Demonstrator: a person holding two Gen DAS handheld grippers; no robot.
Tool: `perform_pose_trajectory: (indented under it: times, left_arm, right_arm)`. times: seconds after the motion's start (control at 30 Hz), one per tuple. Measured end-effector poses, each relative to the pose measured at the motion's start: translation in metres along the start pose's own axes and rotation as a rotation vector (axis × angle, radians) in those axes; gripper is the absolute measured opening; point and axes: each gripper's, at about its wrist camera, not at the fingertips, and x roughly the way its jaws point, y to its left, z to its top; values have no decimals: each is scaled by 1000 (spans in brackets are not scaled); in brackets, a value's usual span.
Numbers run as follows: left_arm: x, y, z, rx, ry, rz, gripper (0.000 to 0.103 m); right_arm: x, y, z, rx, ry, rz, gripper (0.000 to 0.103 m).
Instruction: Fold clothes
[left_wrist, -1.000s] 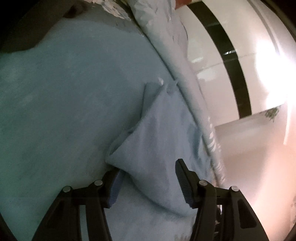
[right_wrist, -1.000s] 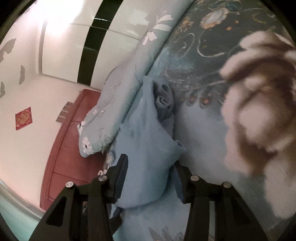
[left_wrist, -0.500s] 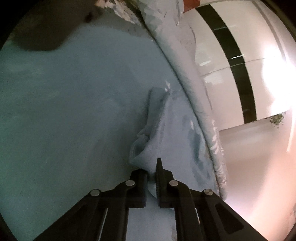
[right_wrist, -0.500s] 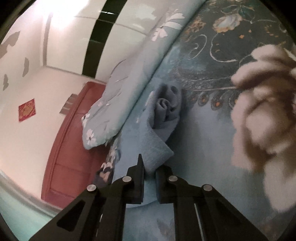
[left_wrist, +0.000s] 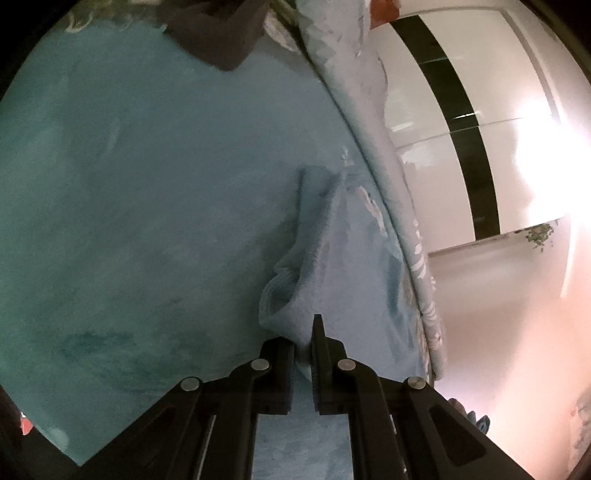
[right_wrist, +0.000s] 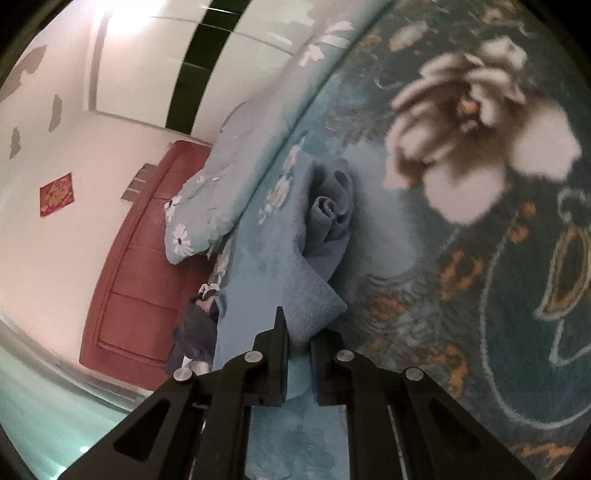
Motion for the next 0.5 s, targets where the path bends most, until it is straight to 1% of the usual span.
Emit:
perform_pose_trajectory:
  times: [0.07,0.13,0.2,0.23,0.27,0.3,0.33,0.37,0.43,0.5]
  left_arm:
    - [1,5,2,-1,16,-20,10]
    - [-3,10,5,-10,31,-58,11]
    - [-8,15,8,-20,46,-97,11]
    - [-11,17,11,-27,53,-103,13]
    - [-16,16,15,-19,41,-80,14]
    - [-21,16,19,-9,27,-54,16]
    - [-27,15,23,1,13,-27,17]
    - [-36,12,28,23,-31,15,18]
    - [-52,7,37,50,-102,82,24]
    - [-57,-6,45,89,-118,92,25]
  right_arm:
    - [1,-2,0,-1,10,-16,10]
    - [2,-3,1,-13,24,-35,11]
    - [2,-6,3,-11,38,-38,13]
    - [2,-8,4,-17,42,-37,13]
    - [1,-9,4,-23,46,-35,13]
    - [3,-8,6,-35,50,-39,17]
    - [4,-8,7,-48,53,-53,27]
    - [2,-10,10,-55,52,-59,31]
    - [-1,-12,16,-68,51,-69,34]
    - [-6,-14,23,-90,57,-62,40]
